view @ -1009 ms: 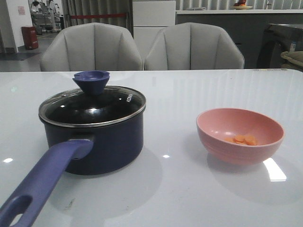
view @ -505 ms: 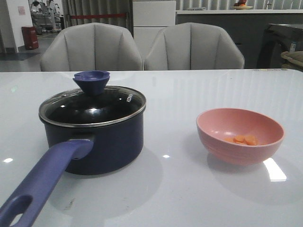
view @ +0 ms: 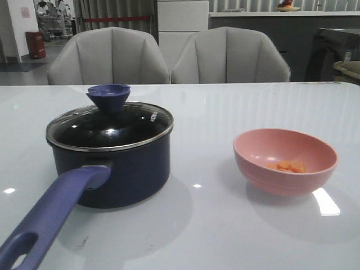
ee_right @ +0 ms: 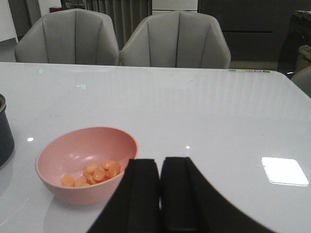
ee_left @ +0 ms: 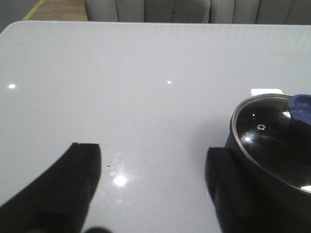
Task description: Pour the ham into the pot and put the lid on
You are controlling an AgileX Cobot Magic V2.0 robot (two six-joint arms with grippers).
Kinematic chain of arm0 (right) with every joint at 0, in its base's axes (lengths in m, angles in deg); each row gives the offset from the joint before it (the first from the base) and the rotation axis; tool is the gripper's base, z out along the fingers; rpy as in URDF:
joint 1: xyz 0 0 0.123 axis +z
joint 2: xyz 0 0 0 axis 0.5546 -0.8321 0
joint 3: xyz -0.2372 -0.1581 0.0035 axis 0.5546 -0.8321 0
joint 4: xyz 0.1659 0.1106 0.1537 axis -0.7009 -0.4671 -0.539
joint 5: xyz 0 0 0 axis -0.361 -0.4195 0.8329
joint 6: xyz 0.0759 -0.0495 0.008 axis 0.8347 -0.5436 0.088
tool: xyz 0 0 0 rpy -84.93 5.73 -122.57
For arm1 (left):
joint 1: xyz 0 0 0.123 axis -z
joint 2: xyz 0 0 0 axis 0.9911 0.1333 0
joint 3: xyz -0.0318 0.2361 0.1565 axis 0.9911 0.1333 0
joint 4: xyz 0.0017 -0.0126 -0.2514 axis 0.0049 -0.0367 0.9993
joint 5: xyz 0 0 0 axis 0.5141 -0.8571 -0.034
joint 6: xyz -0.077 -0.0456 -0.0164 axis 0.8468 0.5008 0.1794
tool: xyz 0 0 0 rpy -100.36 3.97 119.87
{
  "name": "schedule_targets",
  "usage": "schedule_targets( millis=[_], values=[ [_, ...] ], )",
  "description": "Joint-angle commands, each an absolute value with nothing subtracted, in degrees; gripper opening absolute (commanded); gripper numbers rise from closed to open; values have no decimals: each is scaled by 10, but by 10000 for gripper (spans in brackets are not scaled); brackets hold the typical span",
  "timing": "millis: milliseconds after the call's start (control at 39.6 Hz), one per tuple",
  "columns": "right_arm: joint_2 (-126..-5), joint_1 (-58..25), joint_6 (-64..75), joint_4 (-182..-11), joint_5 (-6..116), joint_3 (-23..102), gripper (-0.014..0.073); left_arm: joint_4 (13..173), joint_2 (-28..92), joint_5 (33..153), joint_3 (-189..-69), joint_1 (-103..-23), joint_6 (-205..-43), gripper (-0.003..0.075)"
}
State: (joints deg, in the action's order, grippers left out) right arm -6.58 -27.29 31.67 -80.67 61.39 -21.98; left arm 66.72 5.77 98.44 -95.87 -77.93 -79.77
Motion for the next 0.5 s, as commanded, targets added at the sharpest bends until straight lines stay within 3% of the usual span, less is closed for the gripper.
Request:
schedule_targets(
  millis=[0, 252, 479],
  values=[
    [-54, -278, 314, -802, 657, -226, 153, 667, 65, 943, -979, -779, -792, 609],
    [-54, -278, 314, -802, 657, -226, 153, 699, 65, 939, -969, -779, -792, 607],
    [-54, -278, 314, -802, 657, -226, 153, 698, 120, 1079, -1082, -779, -792, 612]
  ],
)
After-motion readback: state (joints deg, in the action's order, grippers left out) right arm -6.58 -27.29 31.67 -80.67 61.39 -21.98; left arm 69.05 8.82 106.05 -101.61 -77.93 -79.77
